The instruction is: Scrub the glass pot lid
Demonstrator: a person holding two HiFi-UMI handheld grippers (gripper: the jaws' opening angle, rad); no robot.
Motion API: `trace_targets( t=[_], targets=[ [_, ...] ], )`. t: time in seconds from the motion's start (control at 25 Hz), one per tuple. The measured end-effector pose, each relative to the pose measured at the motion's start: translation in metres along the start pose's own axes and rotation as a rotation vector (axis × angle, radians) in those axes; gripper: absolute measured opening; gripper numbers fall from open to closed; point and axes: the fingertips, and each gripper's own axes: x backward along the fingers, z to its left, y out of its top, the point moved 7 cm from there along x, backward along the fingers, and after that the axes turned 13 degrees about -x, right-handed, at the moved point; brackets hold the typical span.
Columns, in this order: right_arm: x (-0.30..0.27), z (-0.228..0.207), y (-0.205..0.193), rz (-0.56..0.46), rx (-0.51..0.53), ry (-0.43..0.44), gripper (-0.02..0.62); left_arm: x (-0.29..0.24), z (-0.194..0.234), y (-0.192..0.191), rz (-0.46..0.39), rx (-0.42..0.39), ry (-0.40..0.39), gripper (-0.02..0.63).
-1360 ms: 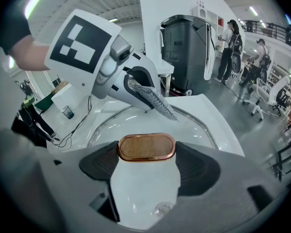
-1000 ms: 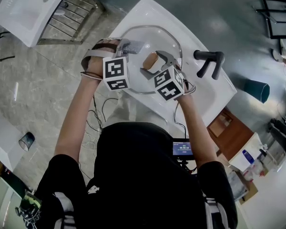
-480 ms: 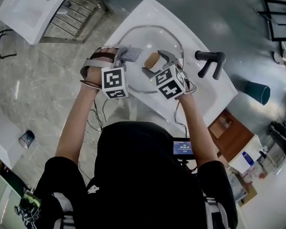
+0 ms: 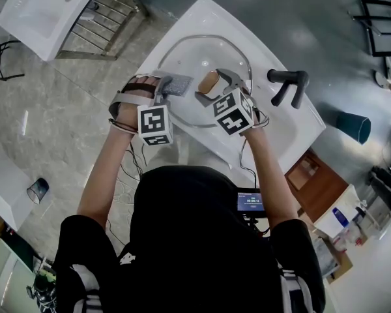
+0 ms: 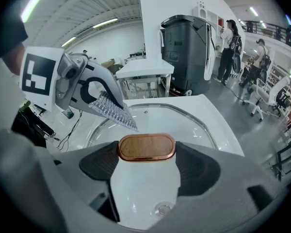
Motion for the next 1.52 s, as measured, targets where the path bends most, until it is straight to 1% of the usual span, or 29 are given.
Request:
trace_targets(
  t=[0.24, 0.44, 0.68, 1.2, 1.52],
  targets=[
    [0.0, -0.001, 0.0, 0.002, -0.001, -0.003, 0.364, 0.008, -0.014, 0.003, -0.007, 0.006, -0.061, 0.071],
    [0.0, 0.0, -0.001, 0.001, -0.001, -0.002, 0.364, 0.013, -0.025, 0.006, -0.006, 0.006, -0.076, 0.071],
    [0.001, 0.0, 0.0, 0.003, 0.002, -0.004, 0.364, 0.014, -0.024, 0.006, -0.007, 0.019, -0.078, 0.071],
    [-0.001, -0.001, 0.0, 0.003, 0.009, 0.001, 0.364, 0.004, -0.009, 0.001, 0.014, 0.016, -0.041, 0.071],
    [0.0, 0.0, 0.0, 0.007, 0.011, 0.002, 0.364, -0.008, 0.016, -0.004, 0.032, -0.006, 0.002, 0.072]
  ],
)
